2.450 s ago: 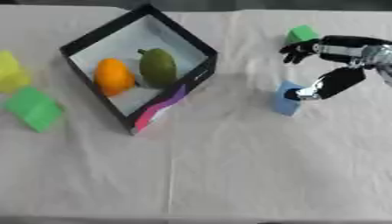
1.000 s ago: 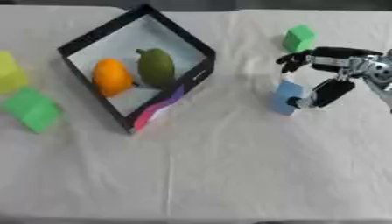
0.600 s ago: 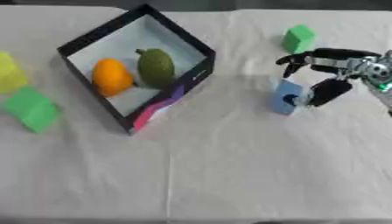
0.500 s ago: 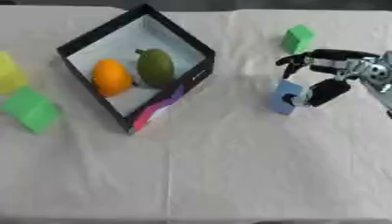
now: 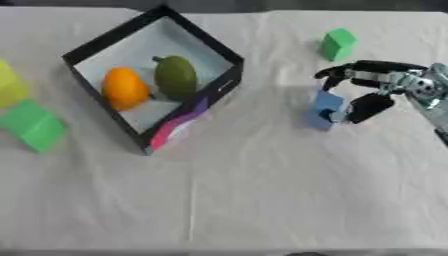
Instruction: Pick up objects on the table and place them in the box.
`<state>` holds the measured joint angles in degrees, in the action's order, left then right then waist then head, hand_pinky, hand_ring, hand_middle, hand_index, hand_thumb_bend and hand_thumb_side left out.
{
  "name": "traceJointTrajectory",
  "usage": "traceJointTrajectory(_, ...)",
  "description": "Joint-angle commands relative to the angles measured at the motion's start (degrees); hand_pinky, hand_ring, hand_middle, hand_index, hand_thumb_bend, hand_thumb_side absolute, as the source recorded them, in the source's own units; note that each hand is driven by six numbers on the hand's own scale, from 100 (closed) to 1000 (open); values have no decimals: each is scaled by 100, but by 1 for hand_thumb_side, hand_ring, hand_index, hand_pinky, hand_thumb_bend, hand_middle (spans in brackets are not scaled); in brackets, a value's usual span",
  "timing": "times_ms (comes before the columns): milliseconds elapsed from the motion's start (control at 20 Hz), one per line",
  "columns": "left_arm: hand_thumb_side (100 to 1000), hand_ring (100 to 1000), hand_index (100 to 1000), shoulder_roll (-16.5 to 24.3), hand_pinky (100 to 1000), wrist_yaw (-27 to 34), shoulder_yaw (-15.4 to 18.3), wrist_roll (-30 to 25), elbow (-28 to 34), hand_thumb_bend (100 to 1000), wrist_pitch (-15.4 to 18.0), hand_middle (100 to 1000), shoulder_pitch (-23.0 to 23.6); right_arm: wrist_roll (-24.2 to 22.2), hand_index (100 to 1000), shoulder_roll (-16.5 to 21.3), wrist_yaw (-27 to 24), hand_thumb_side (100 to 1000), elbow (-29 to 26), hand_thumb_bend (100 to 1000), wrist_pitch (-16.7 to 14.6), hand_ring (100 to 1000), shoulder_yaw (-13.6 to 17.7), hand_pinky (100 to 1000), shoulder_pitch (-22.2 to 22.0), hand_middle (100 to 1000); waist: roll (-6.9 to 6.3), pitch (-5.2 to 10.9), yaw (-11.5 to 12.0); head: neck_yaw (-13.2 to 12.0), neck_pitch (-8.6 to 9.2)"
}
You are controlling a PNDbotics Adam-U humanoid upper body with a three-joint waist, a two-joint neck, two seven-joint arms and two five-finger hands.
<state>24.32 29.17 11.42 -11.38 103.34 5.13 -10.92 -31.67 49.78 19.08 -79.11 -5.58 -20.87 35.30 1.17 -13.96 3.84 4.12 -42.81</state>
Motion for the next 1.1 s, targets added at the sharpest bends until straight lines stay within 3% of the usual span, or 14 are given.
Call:
traceJointTrajectory(50,615,622,777,149,789,-17,10,-27,69,100,7,771,-42,39,990,146,69,395,-2,307,-26,899,76,1000,51,780,53,180,-15,12,-20)
traceJointTrajectory(550,613,622,775,160,790,-24,4,-49,70,100,7,771,-53,73,948,279,81,403,-242,323,-36,892,74,1000,-144,707,67,175,-3,19,-13)
traceJointTrajectory(950,612,622,773,157,790,-25,-10,-77,73,100,3,771,-60,153,864,265,48,472,-235,212,61,850,76,993,-135,561,71,174,26,38,9)
traceJointTrajectory(1100,611,622,771,151,790,-20,-10,-81,76,100,1,771,-70,195,856,217,38,465,-150,200,127,821,72,985,-99,556,68,165,37,39,28)
